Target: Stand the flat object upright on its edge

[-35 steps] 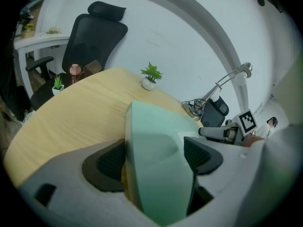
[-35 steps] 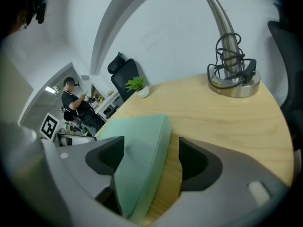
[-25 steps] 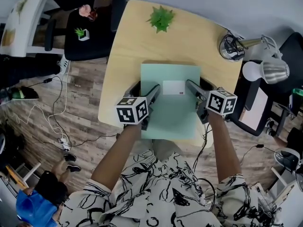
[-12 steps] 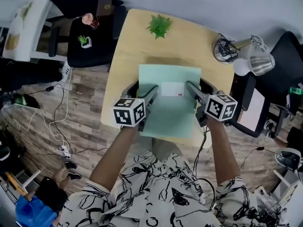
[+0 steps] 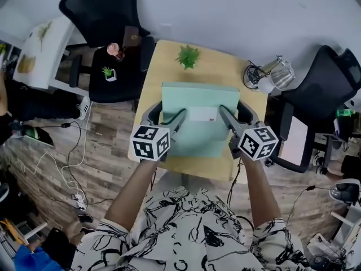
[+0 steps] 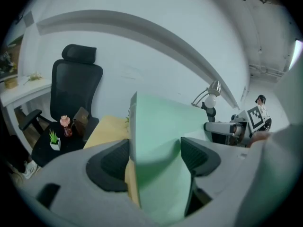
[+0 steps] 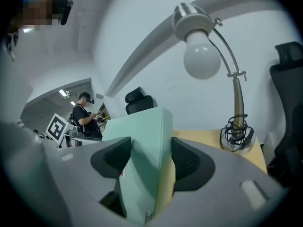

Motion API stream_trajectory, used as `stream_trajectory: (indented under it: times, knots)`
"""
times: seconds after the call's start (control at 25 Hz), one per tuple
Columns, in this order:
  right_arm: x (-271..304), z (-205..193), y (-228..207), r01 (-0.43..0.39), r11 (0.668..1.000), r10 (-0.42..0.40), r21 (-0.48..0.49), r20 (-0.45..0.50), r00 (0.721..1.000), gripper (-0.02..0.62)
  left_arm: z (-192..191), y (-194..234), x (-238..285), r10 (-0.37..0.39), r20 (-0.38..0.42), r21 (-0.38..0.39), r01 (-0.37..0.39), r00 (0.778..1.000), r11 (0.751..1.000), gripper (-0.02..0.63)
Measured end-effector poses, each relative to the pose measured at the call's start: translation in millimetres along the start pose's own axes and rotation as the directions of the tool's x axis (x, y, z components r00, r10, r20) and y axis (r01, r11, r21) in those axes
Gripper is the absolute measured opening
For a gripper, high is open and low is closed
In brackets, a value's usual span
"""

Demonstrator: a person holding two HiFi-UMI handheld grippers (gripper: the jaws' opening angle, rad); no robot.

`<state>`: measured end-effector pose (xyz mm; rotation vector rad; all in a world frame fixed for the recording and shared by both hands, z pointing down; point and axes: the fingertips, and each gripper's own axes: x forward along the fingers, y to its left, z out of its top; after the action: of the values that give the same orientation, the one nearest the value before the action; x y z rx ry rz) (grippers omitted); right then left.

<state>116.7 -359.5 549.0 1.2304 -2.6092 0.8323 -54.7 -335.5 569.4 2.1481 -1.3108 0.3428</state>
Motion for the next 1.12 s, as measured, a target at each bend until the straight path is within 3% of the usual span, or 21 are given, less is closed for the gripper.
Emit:
stream_trajectory:
  times: [0.4,0.6,0.88,1.12]
  knots:
    - [-26,60,28,0.022,0.993,-0.004,-0.115,0.150,0.989,0.277,62,-19,-19,-0.050,0.113,0.143,0.034,0.992,0.989,0.341]
    - [-36,77,40,0.053,0.980,-0.005,-0.194,0.242,0.970,0.276,82,-25,-26,-0.096,0.190,0.210,0.055,0.977,0.976,0.341]
    - [-47,82,55,0.084,0.948,0.019,-0.307,0.317,0.948,0.278,91,-32,-39,-0.123,0.274,0.313,0.033,0.954,0.949,0.342]
    - [-46,77,57,0.112,0.930,0.010,-0.350,0.330,0.944,0.284,83,-29,-37,-0.117,0.285,0.316,0.022,0.951,0.948,0.342]
